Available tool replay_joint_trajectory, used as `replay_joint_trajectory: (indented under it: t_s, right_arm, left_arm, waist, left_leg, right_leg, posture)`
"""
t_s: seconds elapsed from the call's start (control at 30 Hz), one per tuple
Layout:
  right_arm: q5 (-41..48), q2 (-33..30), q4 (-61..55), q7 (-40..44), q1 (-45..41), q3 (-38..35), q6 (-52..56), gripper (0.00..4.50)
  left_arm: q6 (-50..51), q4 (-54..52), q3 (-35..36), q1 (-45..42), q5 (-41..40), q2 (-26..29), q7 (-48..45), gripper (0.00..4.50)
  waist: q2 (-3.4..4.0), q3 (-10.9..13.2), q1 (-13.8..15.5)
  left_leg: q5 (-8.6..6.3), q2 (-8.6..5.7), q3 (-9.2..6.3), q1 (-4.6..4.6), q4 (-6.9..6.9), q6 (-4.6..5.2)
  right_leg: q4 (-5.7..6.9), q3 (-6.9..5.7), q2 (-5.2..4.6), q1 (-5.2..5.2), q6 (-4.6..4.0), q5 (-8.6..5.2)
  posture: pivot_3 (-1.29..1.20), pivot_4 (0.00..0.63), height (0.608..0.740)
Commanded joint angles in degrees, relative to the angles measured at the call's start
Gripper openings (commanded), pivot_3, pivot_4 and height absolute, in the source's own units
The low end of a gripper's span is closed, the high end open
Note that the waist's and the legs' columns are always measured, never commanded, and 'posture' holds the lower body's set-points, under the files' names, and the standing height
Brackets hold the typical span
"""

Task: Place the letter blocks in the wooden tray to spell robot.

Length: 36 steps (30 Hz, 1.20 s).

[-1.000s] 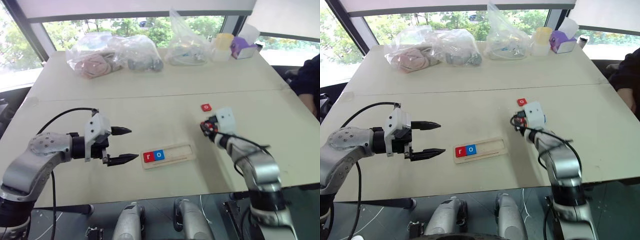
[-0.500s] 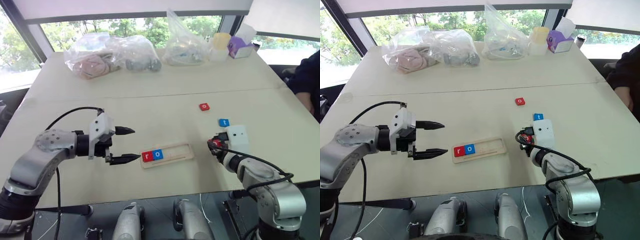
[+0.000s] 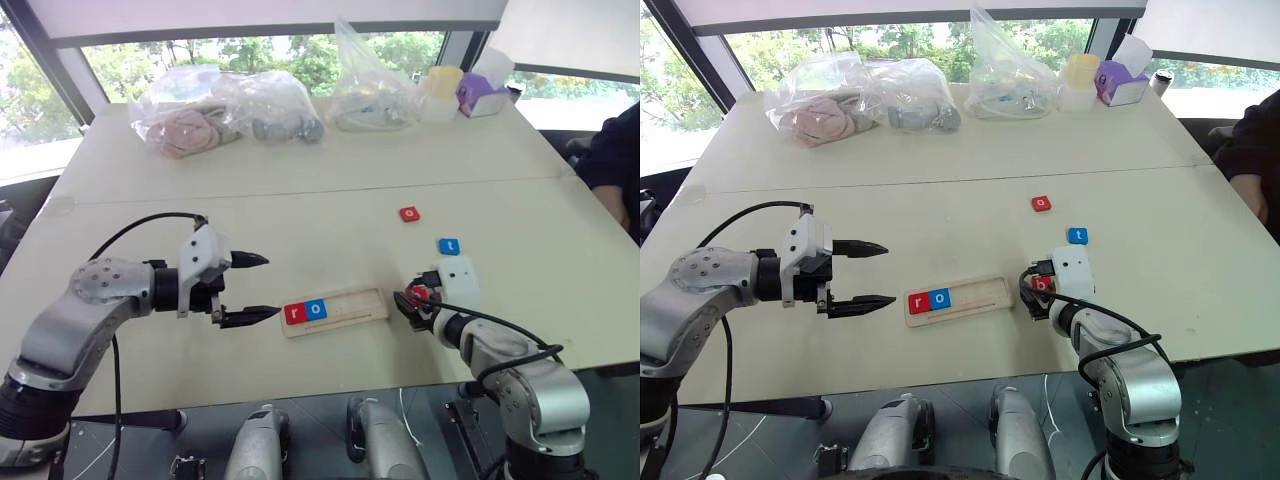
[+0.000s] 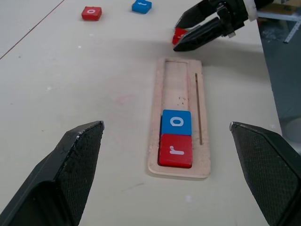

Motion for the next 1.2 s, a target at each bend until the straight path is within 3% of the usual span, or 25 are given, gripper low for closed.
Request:
replay_joint_trajectory:
  t_s: [0.03,0.2,0.33,0.4,0.53,0.83,1.2]
  right_arm:
    - [2.92,-5.25,-3.58,5.11,-1.67,-1.20,0.00,4.44]
    - [11.01,-23.46,-6.14,25.20,-2.71,-0.65,-7.27,4.44]
    - [11.28,-37.71,0.74,43.12,-0.45,-0.19,-23.18,4.44]
    - [9.71,-40.90,6.89,48.79,0.01,1.41,-30.81,4.44]
    - [5.39,-41.64,20.10,54.37,-4.11,5.95,-42.67,4.44]
    - [-0.17,-38.78,40.39,61.24,-15.29,12.12,-55.92,4.44]
    - [-1.66,-35.98,45.09,64.57,-17.79,14.22,-58.50,4.44]
  left_arm:
    - [-0.53,-1.57,0.51,-0.24,-0.12,-0.32,0.40,4.50]
    - [-0.89,-0.68,-0.06,-1.24,0.32,-0.80,0.16,4.50]
    - [-1.45,0.24,-0.89,-2.39,1.08,-1.30,-0.14,4.50]
    - [-1.67,0.55,-1.17,-2.89,1.33,-1.51,-0.16,4.50]
    - [-1.89,0.98,-1.50,-3.51,1.68,-1.78,-0.27,4.50]
    - [-2.16,0.36,-0.91,-2.57,2.24,-2.08,0.57,4.50]
    - [-2.06,-0.45,-0.73,-2.21,2.21,-1.96,1.39,4.50]
  waist:
    - [0.01,0.01,-0.02]
    - [0.02,0.06,0.08]
    - [-0.05,0.07,0.14]
    - [-0.12,0.10,0.12]
    - [-0.14,0.12,-0.01]
    - [-0.15,0.13,0.31]
    - [-0.15,0.13,0.27]
  left_leg:
    - [0.00,0.00,0.00,0.00,0.00,0.00]
    - [0.00,-0.02,0.00,0.00,0.00,0.00]
    - [0.00,-0.13,-0.12,0.04,0.02,0.00]
    - [0.00,-0.16,-0.14,0.05,0.01,0.00]
    - [0.00,-0.16,-0.08,0.05,0.06,0.01]
    - [0.01,-0.22,0.02,0.05,0.11,0.02]
    - [0.02,-0.22,0.03,0.09,0.20,0.03]
  right_leg:
    - [0.00,0.00,0.00,0.00,0.00,0.00]
    - [-0.01,0.00,-0.01,0.00,0.01,-0.01]
    - [-0.07,-0.08,0.05,0.09,0.03,-0.03]
    - [-0.10,-0.08,0.05,0.13,0.03,-0.03]
    - [-0.23,-0.09,0.04,0.18,0.03,-0.03]
    - [0.01,-0.08,0.05,0.13,0.02,-0.01]
    - [0.09,-0.08,0.04,0.19,0.03,0.00]
  posture:
    - [0.00,0.150,0.740]
    - [0.00,0.150,0.740]
    - [0.00,0.150,0.740]
    - [0.00,0.150,0.740]
    - [0.00,0.150,0.740]
    - [0.00,0.150,0.740]
    - [0.00,0.150,0.740]
